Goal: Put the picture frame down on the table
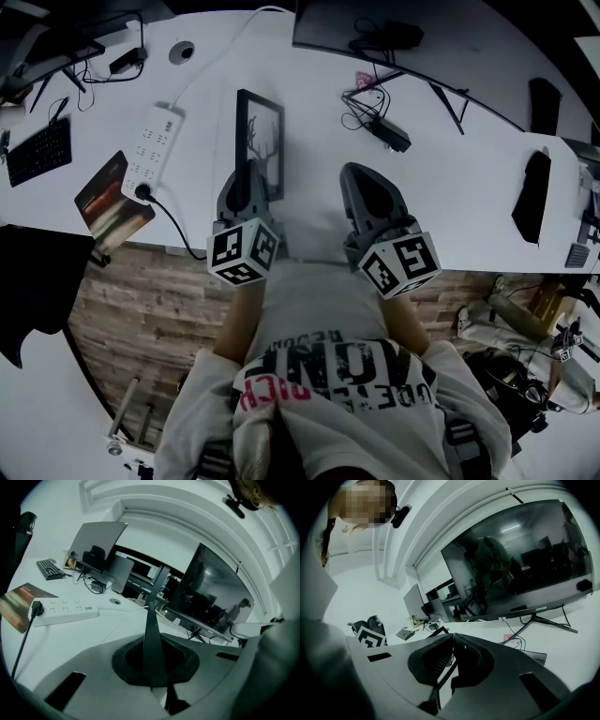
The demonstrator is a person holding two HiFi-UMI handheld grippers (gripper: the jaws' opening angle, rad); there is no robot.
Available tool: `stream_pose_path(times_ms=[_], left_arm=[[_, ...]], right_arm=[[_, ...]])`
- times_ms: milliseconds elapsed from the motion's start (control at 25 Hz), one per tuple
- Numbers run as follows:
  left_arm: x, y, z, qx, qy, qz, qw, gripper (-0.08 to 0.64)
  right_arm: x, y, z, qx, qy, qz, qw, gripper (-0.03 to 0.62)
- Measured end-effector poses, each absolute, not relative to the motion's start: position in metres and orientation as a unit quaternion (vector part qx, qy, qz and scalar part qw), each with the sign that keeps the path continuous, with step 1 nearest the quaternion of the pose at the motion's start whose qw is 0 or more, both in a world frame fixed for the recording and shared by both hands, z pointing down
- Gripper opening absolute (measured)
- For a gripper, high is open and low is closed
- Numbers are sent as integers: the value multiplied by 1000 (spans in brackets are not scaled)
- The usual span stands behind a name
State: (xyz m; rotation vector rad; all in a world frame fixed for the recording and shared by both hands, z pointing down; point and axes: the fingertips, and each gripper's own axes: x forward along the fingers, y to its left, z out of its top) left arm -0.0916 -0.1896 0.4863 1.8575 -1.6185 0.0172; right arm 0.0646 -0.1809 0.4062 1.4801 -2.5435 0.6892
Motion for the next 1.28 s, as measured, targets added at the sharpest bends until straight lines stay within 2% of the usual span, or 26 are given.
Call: stream_pose_path(times_ms=[800,1280], left_arm=[[-78,-178,507,721,-603,63,336,15],[-96,-177,522,721,-603,90,329,60]], right_arm=[[57,-182,409,482,-843,230,66,2],[54,-180,410,479,-845,229,71,2]])
